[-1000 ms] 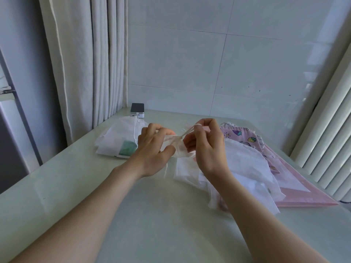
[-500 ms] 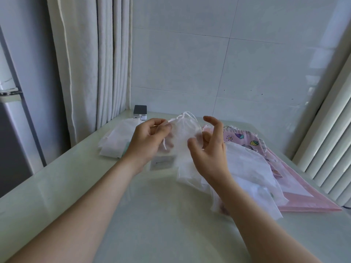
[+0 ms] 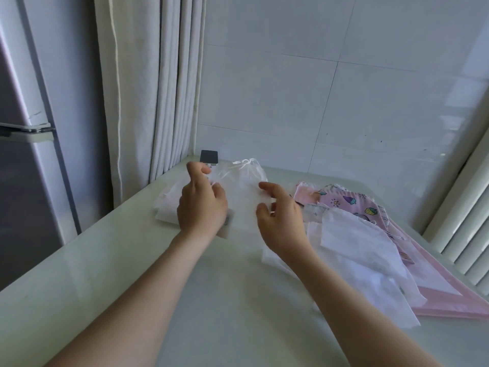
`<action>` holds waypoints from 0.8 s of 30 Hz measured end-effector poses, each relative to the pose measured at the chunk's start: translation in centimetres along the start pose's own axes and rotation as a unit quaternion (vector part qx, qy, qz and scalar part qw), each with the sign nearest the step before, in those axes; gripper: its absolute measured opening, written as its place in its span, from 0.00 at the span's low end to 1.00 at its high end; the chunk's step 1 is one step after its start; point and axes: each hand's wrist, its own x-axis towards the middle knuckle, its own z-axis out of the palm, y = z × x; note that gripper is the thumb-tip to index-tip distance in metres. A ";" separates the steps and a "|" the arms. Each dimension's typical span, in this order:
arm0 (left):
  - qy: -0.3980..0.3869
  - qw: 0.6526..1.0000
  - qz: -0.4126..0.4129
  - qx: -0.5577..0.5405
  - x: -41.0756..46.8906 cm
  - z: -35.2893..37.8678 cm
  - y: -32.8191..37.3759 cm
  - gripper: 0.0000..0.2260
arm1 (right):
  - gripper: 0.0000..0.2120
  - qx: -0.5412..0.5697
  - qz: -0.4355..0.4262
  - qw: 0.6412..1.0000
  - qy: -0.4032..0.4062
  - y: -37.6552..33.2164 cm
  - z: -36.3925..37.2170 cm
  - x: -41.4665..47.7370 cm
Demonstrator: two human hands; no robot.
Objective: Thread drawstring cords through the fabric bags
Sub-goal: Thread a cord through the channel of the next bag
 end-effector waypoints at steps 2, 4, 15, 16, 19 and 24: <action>0.050 0.997 0.034 0.053 0.4 -0.5 -0.6 0.08 | 0.26 -0.039 -0.027 0.998 -0.052 -0.5 1.1 0.5; 0.083 0.990 0.066 0.094 1.0 -0.7 -1.5 0.08 | 0.27 -0.072 -0.054 0.991 -0.095 -0.9 2.1 0.8; -0.086 0.951 0.065 0.289 2.5 -0.4 -5.2 0.17 | 0.26 -0.096 -0.014 0.970 -0.225 -1.2 7.3 1.3; -0.115 0.944 0.053 0.306 2.4 -0.4 -5.2 0.17 | 0.25 -0.091 -0.013 0.973 -0.213 -1.2 7.1 1.4; -0.125 0.943 0.031 0.308 2.2 -0.3 -4.9 0.19 | 0.24 -0.075 0.004 0.981 -0.181 -1.3 6.0 1.5; -0.056 0.968 0.144 0.197 1.4 0.1 -3.5 0.15 | 0.18 -0.110 0.014 0.988 -0.105 -1.4 2.9 2.0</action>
